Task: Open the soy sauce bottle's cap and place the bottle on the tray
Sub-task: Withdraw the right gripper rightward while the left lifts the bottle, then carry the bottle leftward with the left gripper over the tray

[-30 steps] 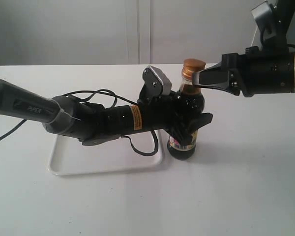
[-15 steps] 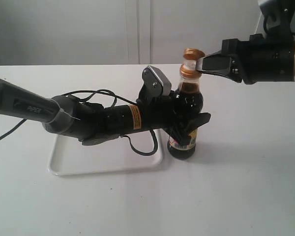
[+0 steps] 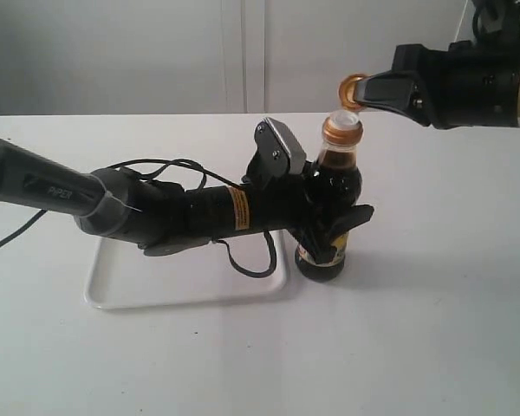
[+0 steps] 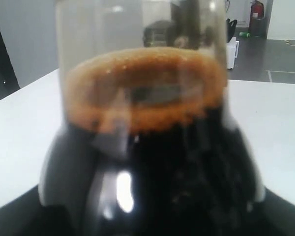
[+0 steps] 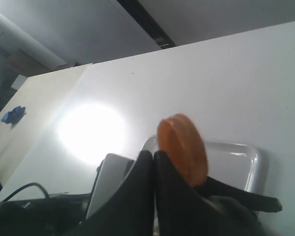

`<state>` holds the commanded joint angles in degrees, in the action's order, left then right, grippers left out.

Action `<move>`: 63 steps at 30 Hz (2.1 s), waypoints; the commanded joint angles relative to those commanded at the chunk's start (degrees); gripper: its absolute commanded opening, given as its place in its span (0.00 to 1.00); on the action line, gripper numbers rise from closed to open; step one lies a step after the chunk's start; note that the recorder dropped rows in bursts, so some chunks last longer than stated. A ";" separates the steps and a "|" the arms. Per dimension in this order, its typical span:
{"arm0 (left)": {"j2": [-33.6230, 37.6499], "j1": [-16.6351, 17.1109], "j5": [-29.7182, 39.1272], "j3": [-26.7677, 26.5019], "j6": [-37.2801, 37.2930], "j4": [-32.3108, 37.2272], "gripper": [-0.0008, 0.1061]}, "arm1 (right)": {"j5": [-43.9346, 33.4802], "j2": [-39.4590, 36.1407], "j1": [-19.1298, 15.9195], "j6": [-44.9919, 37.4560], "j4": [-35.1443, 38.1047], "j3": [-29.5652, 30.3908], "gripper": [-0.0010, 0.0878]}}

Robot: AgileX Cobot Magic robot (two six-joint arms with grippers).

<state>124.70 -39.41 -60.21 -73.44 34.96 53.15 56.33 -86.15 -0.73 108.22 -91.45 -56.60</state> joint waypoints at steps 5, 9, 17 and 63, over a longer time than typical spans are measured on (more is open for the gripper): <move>-0.11 0.00 0.00 0.00 2.10 -1.49 0.01 | 2.05 3.86 0.00 -0.55 -8.49 0.13 0.01; -1.92 0.00 0.84 0.00 2.76 -1.73 0.01 | 2.11 9.08 0.00 -2.40 -8.49 1.83 0.01; -6.04 0.00 6.16 0.00 3.40 -1.73 0.01 | 13.64 10.55 0.00 -29.85 -8.49 7.27 0.01; -25.48 9.22 2.89 10.52 9.68 2.50 0.01 | -17.47 9.68 0.00 -32.85 -8.49 17.42 0.01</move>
<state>99.23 -30.19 -57.32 -62.92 44.64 55.65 38.85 -76.48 -0.73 75.37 -99.95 -39.18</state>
